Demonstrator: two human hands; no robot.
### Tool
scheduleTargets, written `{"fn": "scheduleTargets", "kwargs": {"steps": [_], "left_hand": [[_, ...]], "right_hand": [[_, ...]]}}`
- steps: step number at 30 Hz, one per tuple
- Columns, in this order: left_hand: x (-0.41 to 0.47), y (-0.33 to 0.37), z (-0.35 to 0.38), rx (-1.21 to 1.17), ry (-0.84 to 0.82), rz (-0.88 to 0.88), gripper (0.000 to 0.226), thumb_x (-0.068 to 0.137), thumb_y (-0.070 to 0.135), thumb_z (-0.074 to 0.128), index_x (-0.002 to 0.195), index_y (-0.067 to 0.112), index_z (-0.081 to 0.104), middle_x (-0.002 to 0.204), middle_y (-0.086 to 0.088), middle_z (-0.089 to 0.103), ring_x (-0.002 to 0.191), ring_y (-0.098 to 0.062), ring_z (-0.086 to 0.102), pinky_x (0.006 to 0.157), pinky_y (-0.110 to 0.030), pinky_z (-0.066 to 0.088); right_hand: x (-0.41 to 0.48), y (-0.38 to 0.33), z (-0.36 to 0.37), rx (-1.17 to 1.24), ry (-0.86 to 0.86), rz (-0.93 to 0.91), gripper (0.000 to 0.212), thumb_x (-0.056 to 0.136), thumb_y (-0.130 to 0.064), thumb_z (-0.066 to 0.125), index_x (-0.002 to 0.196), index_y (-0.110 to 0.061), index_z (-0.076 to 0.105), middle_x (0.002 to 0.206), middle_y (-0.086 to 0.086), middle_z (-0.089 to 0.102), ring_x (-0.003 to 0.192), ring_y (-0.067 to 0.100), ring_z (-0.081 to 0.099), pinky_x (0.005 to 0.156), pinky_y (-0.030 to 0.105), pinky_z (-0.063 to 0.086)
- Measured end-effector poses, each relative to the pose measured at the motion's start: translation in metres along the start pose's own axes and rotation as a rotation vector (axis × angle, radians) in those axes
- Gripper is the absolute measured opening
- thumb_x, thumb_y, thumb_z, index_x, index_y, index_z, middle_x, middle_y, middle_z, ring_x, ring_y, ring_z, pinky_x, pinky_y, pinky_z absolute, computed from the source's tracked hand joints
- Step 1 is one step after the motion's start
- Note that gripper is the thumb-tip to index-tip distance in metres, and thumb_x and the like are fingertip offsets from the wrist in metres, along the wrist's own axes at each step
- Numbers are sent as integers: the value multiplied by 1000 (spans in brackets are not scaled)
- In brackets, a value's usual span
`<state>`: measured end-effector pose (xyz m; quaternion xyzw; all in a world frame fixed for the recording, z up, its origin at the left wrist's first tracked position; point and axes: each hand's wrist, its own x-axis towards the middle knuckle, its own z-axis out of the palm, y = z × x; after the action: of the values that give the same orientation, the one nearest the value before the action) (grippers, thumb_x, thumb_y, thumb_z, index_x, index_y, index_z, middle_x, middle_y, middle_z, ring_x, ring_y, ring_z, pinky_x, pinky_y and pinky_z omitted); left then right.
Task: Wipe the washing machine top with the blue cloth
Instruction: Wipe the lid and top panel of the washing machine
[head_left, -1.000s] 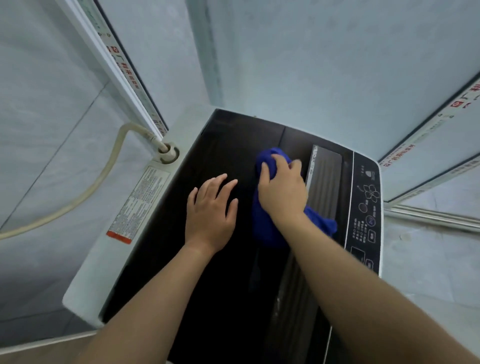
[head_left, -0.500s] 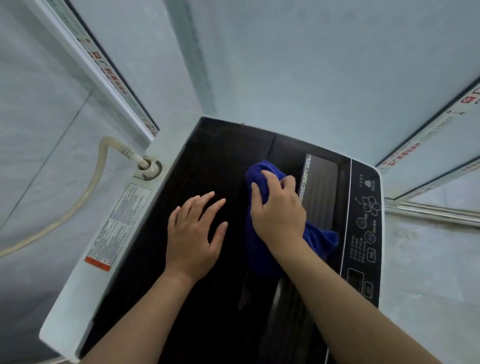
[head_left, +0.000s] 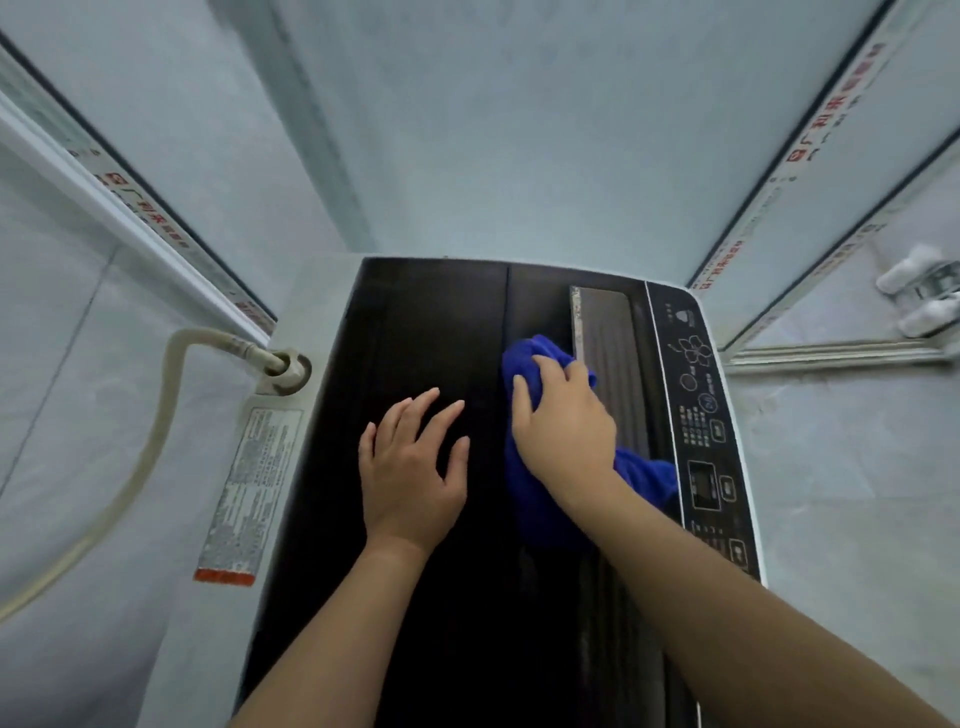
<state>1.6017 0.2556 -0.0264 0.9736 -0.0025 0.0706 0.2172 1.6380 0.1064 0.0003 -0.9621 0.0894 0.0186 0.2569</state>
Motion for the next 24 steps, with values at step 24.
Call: {"fn": "scheduleTargets", "kwargs": {"steps": [24], "left_hand": [[-66, -17, -21, -113, -115, 240, 36, 88, 24, 56, 124, 25, 57, 138, 3, 48, 132, -18, 34, 111, -41, 16]], "right_hand": [[-112, 0, 1, -102, 4, 146, 37, 96, -42, 35, 115, -17, 54, 117, 8, 47, 88, 32, 58, 63, 32, 34]]}}
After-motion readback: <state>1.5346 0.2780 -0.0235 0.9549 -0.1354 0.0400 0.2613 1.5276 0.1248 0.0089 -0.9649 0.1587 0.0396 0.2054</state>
